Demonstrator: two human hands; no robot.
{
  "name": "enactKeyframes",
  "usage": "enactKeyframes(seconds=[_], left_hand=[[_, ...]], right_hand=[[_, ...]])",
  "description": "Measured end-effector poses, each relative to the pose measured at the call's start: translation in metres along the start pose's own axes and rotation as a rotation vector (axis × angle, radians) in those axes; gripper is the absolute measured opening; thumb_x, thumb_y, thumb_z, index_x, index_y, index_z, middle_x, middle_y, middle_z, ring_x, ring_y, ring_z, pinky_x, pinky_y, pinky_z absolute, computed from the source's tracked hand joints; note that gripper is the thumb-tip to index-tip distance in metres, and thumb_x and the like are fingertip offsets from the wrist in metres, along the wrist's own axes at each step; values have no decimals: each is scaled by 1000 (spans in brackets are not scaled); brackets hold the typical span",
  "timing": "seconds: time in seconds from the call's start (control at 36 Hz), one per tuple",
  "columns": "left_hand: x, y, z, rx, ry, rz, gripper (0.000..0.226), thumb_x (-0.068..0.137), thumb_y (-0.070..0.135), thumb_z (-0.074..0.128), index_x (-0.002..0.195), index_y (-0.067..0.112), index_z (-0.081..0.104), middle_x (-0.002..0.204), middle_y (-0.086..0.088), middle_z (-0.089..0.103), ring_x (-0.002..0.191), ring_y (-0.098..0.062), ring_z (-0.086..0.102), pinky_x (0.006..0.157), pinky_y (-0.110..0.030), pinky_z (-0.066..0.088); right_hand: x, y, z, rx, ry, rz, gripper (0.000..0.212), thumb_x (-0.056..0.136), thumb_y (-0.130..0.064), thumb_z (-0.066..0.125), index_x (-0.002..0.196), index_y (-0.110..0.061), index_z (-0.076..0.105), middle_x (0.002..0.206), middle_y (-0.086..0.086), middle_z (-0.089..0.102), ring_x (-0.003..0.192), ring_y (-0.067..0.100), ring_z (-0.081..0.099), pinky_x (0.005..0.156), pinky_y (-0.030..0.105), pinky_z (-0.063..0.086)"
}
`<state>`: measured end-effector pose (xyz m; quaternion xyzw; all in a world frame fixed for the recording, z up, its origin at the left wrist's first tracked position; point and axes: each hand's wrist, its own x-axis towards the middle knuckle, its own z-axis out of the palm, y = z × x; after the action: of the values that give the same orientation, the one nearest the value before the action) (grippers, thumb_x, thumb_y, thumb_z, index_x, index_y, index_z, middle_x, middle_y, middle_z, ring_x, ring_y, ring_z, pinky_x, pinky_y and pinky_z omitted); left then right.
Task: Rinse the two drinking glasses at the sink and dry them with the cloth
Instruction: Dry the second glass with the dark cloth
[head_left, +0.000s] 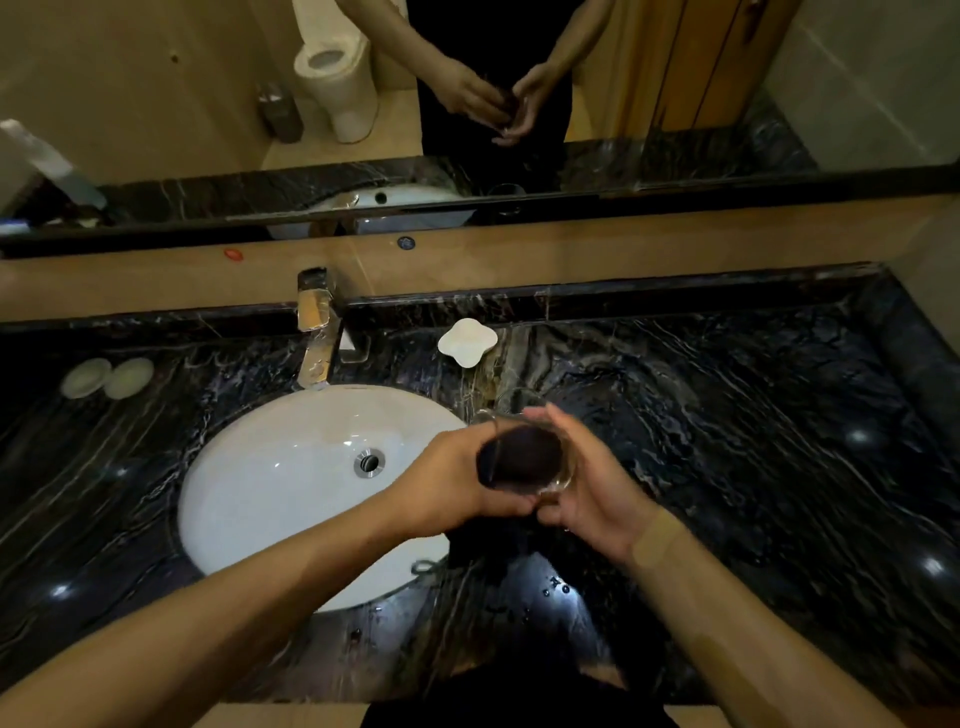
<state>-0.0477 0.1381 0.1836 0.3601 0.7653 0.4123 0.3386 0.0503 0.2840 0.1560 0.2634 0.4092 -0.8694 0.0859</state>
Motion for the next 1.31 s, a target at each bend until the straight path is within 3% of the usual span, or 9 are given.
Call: enactKeyframes(seconds=[0.11, 0.22, 0.36, 0.47, 0.64, 0.81, 0.97, 1.08, 1.31], left_hand=[[1, 8, 7, -420, 85, -171, 58, 67, -4, 86, 117, 15, 65, 104, -7, 76, 99, -23, 72, 91, -35, 56], [1, 18, 11, -275, 55, -107, 62, 64, 2, 89, 119, 17, 63, 106, 1, 75, 99, -11, 71, 90, -26, 55], [-1, 15, 7, 117, 14, 106, 66, 67, 18, 90, 126, 24, 61, 113, 6, 70, 103, -4, 65, 93, -23, 51], [1, 6, -1, 518, -135, 351, 62, 75, 22, 82, 132, 16, 57, 129, 1, 60, 115, -12, 56, 96, -25, 47], [0, 6, -6, 924, -219, 657, 37, 88, 19, 63, 125, 16, 59, 126, -3, 60, 96, -26, 63, 59, -33, 53], [3, 9, 2, 217, -26, 88, 59, 70, 16, 88, 123, 19, 60, 110, 12, 66, 94, 11, 59, 86, -6, 42], [4, 19, 17, -510, 78, -209, 50, 69, -5, 83, 114, 12, 68, 104, -10, 75, 98, -26, 72, 90, -39, 57], [4, 18, 24, -198, 115, -52, 59, 67, 10, 89, 120, 19, 66, 107, 0, 74, 101, -14, 70, 93, -36, 56], [-6, -6, 24, 647, 7, 490, 58, 85, 24, 70, 137, 24, 45, 142, 1, 50, 113, -26, 61, 77, -38, 58]], right_hand=[[3, 16, 11, -94, 197, -312, 19, 98, -38, 53, 115, -35, 58, 106, 4, 71, 82, 19, 67, 58, 31, 46], [2, 16, 14, -132, 353, -381, 15, 100, -34, 50, 105, -25, 62, 98, 1, 69, 80, 10, 66, 59, 26, 54], [0, 8, 5, -42, 288, -117, 46, 96, -49, 53, 102, -5, 60, 59, 5, 54, 38, 14, 40, 36, 15, 23], [-2, -7, -4, -43, 123, 236, 46, 91, -57, 52, 72, -16, 57, 55, 2, 52, 31, 8, 33, 32, 8, 16], [1, -13, -16, -148, -162, 476, 50, 80, -67, 52, 74, -19, 60, 58, 1, 58, 30, 4, 34, 31, 7, 18], [-3, -9, -14, 40, -96, 109, 44, 90, -59, 47, 113, -24, 62, 83, 8, 63, 47, 15, 49, 38, 16, 27], [1, 16, 4, -117, 279, -398, 23, 101, -34, 43, 113, -22, 59, 92, -9, 71, 76, 6, 67, 54, 23, 48], [-1, 14, 7, -137, 398, -459, 21, 103, -26, 43, 97, -16, 61, 82, -3, 66, 67, 7, 63, 50, 19, 49], [1, -15, -13, -175, 83, 316, 52, 94, -54, 43, 62, -15, 54, 49, 4, 46, 27, 9, 31, 31, 6, 16]])
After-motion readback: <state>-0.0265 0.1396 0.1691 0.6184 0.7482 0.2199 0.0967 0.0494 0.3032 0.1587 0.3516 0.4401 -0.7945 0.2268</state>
